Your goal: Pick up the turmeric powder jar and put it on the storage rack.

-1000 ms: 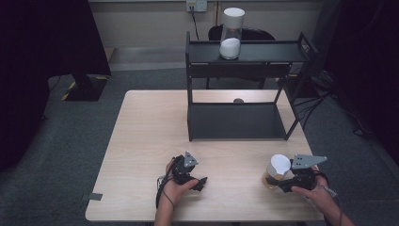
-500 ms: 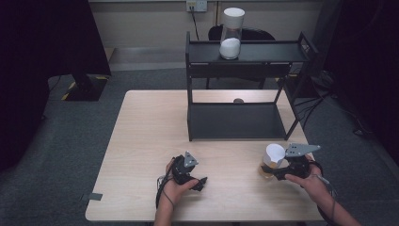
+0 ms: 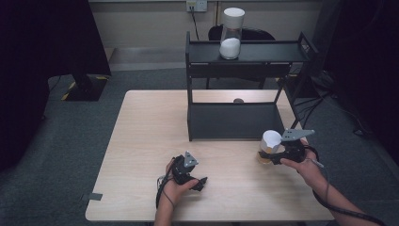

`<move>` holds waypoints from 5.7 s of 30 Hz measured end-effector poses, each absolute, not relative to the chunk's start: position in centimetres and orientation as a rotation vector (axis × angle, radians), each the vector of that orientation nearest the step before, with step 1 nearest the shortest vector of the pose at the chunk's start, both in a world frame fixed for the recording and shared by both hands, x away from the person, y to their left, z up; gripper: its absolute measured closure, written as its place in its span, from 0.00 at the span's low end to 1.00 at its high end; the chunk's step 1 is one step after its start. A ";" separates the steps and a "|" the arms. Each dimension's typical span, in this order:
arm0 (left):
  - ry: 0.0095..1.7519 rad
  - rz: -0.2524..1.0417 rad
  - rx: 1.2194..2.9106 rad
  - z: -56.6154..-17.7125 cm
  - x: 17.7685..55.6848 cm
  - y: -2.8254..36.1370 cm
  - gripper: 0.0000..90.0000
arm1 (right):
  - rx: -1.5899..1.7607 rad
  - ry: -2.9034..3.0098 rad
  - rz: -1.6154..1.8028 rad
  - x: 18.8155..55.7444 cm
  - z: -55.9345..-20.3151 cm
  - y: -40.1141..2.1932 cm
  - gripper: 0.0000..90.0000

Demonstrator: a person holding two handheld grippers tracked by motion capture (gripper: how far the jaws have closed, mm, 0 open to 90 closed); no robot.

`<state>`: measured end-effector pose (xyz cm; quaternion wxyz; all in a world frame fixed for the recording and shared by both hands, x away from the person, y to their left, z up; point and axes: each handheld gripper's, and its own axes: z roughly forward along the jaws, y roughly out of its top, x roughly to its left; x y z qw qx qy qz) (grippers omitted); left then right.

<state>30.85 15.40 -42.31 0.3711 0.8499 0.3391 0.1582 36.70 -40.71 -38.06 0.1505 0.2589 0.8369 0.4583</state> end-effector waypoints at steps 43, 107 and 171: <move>0.869 0.405 2.180 -42.3 30.9 15.4 0.00 | 0.706 2.410 1.299 43.0 -26.7 -38.8 0.34; 0.869 0.404 2.181 -42.3 30.9 15.4 0.00 | 0.700 2.322 1.327 46.9 -12.6 -38.1 0.34; 0.870 0.404 2.178 -42.3 30.9 15.4 0.00 | 0.835 2.161 1.297 52.2 -10.0 -34.6 0.33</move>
